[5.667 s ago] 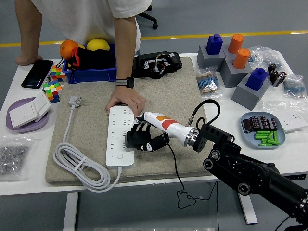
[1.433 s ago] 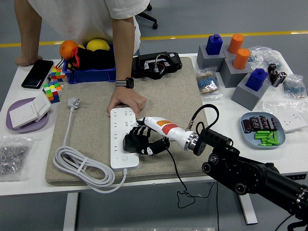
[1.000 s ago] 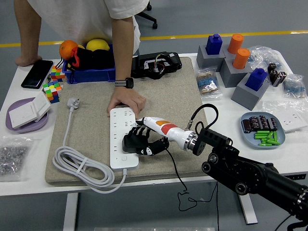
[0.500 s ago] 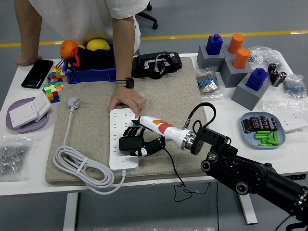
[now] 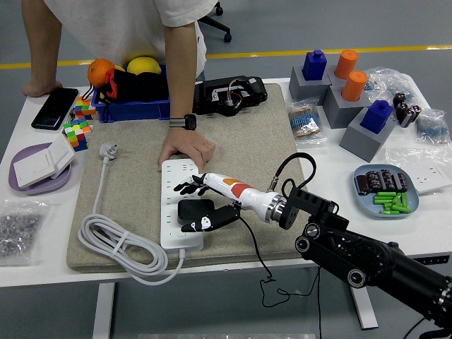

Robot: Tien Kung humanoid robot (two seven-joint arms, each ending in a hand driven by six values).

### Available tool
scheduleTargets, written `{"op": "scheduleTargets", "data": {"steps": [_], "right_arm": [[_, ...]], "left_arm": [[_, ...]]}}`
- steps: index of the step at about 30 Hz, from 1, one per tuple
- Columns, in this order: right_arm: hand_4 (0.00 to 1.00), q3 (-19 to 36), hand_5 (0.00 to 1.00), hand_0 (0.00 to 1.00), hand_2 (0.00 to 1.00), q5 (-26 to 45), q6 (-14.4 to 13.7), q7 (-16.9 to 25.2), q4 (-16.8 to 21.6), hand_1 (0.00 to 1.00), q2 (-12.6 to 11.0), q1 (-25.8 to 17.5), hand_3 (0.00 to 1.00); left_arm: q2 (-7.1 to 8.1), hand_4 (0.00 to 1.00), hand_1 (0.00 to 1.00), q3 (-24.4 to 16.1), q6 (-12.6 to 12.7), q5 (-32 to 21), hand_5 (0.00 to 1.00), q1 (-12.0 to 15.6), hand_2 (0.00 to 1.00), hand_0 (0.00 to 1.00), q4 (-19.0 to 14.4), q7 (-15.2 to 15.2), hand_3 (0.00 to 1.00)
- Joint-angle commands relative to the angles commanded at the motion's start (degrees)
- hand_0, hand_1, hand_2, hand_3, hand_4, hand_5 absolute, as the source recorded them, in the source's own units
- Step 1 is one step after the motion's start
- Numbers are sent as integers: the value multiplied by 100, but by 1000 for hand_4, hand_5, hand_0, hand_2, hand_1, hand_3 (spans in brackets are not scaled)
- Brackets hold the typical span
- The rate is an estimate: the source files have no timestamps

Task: Press the white button,pick up the black plug,place it near the board,insert it into the board

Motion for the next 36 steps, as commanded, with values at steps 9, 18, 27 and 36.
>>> {"op": "scheduleTargets", "data": {"steps": [9,18,27,36], "right_arm": [[998,743,509,769,781,103,221,-44,835,796,0,-320,818],[998,1606,852,892,833,395,599,-317,1471,861,-155,-856,873],[998,2622,998,952,891,459,938,-524,2030,910,-644,-1580,930],[998,3555,998,998,998,347,977,-518,2779,998,-1060,-2462,998]], "left_arm": [[4,460,667,156,14,-216,201,-10,615,702,0,-17,672],[6,459,668,291,-23,-199,198,-36,615,702,0,-26,671],[-7,461,668,547,-80,-285,194,-100,615,702,0,-57,672],[-95,470,670,516,-78,-235,181,-97,617,703,0,-86,673]]}}
